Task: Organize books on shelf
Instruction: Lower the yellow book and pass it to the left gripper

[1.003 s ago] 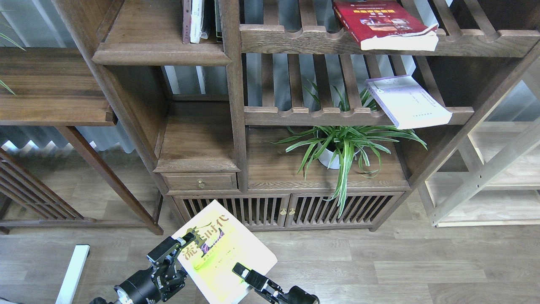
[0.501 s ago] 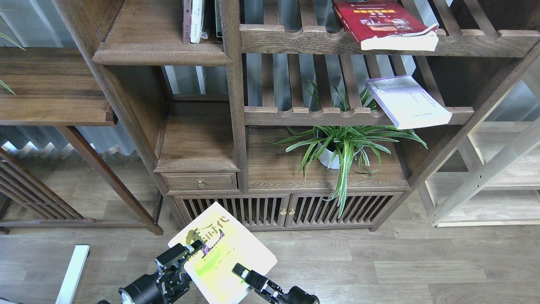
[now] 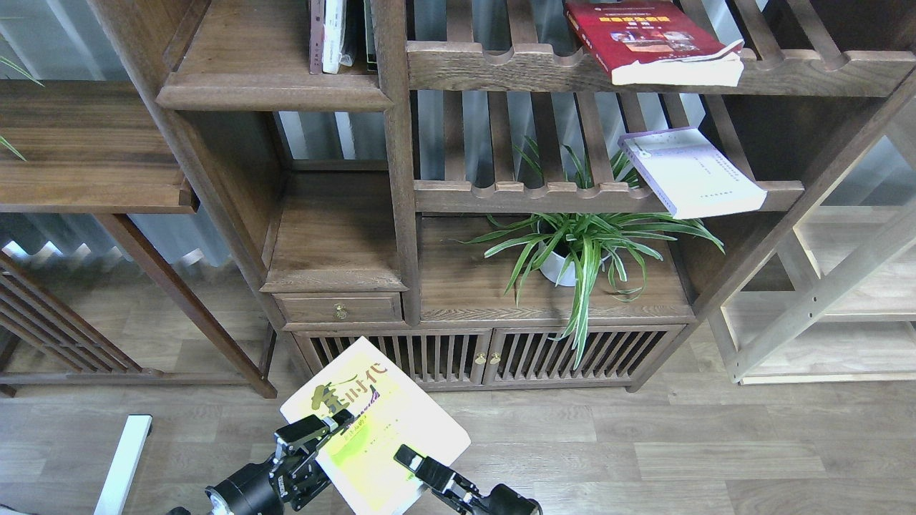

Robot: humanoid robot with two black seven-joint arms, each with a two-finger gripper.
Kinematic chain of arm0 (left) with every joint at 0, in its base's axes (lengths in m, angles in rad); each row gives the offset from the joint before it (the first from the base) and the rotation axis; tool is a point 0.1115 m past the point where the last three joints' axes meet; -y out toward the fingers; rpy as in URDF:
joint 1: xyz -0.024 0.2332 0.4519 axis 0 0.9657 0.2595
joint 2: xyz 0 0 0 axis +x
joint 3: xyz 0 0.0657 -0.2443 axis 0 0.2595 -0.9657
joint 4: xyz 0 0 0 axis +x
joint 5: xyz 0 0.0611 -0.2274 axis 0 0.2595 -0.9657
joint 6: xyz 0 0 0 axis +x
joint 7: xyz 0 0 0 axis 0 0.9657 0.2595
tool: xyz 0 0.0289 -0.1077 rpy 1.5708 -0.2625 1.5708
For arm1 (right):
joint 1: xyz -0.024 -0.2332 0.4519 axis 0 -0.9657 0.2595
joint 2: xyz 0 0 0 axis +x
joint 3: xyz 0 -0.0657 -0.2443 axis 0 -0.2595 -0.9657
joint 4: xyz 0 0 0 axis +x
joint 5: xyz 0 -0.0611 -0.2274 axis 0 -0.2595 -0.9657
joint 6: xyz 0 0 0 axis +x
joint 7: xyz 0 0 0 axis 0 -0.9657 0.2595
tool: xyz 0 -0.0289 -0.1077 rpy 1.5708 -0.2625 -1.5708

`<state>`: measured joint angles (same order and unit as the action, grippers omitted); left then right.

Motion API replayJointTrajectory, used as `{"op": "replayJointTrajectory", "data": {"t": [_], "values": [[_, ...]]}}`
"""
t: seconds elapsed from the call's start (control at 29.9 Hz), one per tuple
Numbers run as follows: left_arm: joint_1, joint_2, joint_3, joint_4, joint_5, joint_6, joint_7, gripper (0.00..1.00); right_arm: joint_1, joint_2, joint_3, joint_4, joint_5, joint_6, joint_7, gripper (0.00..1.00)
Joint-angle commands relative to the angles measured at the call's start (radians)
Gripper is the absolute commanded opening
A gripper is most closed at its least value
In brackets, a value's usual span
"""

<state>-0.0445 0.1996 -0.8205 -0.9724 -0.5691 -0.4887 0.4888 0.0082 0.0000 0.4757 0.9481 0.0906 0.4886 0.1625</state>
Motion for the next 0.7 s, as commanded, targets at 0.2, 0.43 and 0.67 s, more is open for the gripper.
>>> {"op": "replayJointTrajectory", "data": {"t": [0.2, 0.43, 0.67], "values": [[-0.015, 0.001, 0.05, 0.0, 0.0, 0.0, 0.0, 0.31, 0.001, 0.0, 0.0, 0.0, 0.0, 0.0, -0.001, 0.04], [-0.015, 0.001, 0.054, 0.0, -0.009, 0.0, 0.0, 0.15, 0.001, 0.0, 0.0, 0.0, 0.0, 0.0, 0.0, 0.04], [-0.014, 0.001, 0.057, 0.0, -0.034, 0.0, 0.0, 0.04, -0.001, 0.0, 0.001, -0.002, -0.002, 0.0, 0.0, 0.06]]}}
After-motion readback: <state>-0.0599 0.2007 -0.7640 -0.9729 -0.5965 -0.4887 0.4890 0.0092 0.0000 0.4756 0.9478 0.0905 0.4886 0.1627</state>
